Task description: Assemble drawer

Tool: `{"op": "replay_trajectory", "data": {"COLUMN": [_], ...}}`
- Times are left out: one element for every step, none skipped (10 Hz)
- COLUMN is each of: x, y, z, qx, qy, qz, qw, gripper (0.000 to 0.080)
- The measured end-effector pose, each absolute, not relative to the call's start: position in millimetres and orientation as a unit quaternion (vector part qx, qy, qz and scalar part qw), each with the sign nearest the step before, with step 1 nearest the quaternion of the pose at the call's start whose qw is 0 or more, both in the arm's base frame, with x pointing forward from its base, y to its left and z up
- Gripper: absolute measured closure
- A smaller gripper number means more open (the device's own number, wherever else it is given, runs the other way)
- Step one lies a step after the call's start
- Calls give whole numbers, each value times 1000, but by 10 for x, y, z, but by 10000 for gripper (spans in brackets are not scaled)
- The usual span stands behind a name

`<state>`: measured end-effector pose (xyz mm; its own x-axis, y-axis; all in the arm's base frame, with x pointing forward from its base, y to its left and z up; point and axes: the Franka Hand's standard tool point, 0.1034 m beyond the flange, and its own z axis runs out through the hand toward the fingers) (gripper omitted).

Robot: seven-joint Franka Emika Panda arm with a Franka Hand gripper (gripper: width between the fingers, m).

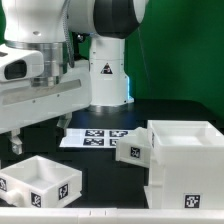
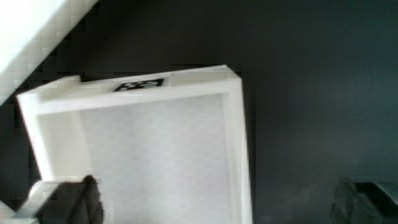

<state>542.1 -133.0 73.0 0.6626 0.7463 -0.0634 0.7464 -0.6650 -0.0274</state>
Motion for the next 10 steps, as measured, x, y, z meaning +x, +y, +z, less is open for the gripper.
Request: {"op": "replay_trajectory", "data": {"x": [5413,5395,5378,5386,5405,5434,5454,5442,5430,5420], "y": [-1356,-1436,-1493,-1472,-1421,-1357,-1339,-1384,-1425,-1460], "z": [730,720,697,681,678,707,758,760,761,762], "qx": [906,867,834,807,784,768,748,729,714,688], "qy": [421,497,550,589,619,639,662,684,699,723], "qz": [-37,-39,-40,-36,-37,-37,-35,-40,-47,-54], "qw": [2,1,-3,-10,-13,-17,-15,-13,-10,-9], "gripper": [151,151,151,151,151,151,151,151,151,151]}}
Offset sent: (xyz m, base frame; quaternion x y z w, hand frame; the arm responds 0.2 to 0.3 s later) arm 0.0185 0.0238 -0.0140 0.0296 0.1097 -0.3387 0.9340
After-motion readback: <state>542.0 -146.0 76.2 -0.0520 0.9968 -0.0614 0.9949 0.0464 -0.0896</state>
